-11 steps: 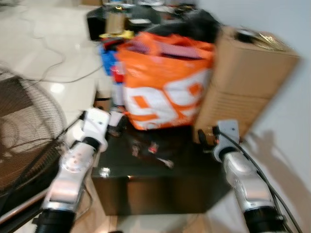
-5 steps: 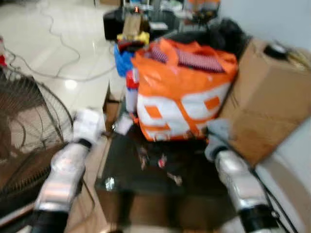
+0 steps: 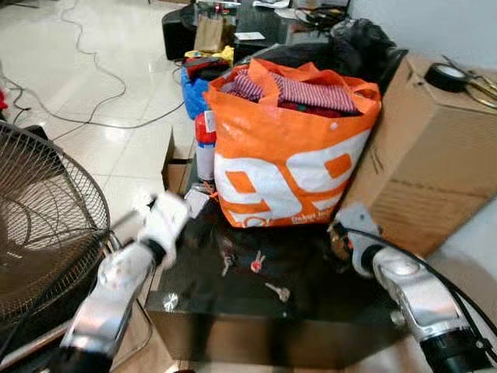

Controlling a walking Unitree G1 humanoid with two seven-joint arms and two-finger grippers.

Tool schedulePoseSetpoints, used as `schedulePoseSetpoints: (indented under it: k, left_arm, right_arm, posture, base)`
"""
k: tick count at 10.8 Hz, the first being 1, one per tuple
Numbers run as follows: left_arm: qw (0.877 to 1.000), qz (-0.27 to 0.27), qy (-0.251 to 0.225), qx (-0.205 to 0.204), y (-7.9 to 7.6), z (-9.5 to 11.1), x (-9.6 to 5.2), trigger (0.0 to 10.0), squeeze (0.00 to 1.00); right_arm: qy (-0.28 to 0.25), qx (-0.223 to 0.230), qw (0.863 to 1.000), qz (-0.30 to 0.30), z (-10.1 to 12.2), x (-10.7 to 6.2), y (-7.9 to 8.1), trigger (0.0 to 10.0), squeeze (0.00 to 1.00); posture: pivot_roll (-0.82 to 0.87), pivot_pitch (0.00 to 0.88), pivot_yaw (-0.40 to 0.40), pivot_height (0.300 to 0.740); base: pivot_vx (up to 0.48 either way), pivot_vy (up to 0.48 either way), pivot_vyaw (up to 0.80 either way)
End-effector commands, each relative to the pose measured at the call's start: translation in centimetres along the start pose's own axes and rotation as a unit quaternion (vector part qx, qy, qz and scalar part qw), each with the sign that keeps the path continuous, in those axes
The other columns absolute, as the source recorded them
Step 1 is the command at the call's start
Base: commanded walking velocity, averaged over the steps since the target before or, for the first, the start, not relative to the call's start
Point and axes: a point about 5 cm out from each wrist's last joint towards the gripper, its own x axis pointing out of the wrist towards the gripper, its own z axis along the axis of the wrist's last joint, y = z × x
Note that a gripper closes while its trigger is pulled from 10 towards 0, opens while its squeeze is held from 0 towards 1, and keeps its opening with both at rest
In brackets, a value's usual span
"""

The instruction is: Hang keys on a hook

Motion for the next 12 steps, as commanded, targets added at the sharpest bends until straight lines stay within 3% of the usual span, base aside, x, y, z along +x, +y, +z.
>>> schedulePoseSetpoints:
  k: [1,2,4,6,8,12]
  left_arm:
    - [0.999,-0.032,-0.001,0.014,-1.0,0.2,0.1,10.0,0.00]
    - [0.999,-0.044,0.006,0.021,-1.4,-0.1,-0.1,10.0,0.00]
    - [0.996,-0.079,0.028,0.035,-2.8,-1.3,-1.2,10.0,0.00]
    - [0.993,-0.106,0.042,0.039,-3.8,-1.9,-2.2,10.0,0.00]
    - [0.991,-0.112,0.054,0.043,-4.2,-2.3,-3.3,10.0,0.00]
    - [0.985,-0.139,0.090,0.048,-5.1,-3.0,-6.1,10.0,0.00]
  right_arm:
    - [-0.005,0.019,1.000,0.002,0.6,-0.5,-0.1,10.0,0.14]
    - [0.000,0.029,1.000,0.011,0.6,-0.6,0.4,10.0,0.00]
    - [0.043,0.028,0.997,0.052,0.3,0.0,2.8,10.0,0.00]
    - [0.087,0.038,0.992,0.080,-1.3,2.1,5.5,10.0,0.00]
    - [0.087,0.088,0.988,0.093,-2.2,3.0,7.2,10.0,0.00]
    - [0.073,0.145,0.979,0.125,-3.3,3.9,10.9,10.0,0.00]
  posture:
    - [-0.07,0.000,-0.053,0.740]
    - [-0.08,0.000,-0.055,0.740]
    - [-0.14,0.000,-0.050,0.740]
    - [-0.16,0.000,-0.057,0.740]
    - [-0.14,0.000,-0.074,0.740]
    - [-0.09,0.000,-0.095,0.740]
  base:
    - [0.000,0.000,0.00]
    - [0.000,0.000,0.00]
    - [0.000,0.000,0.00]
    - [0.000,0.000,0.00]
    - [0.000,0.000,0.00]
    - [0.000,0.000,0.00]
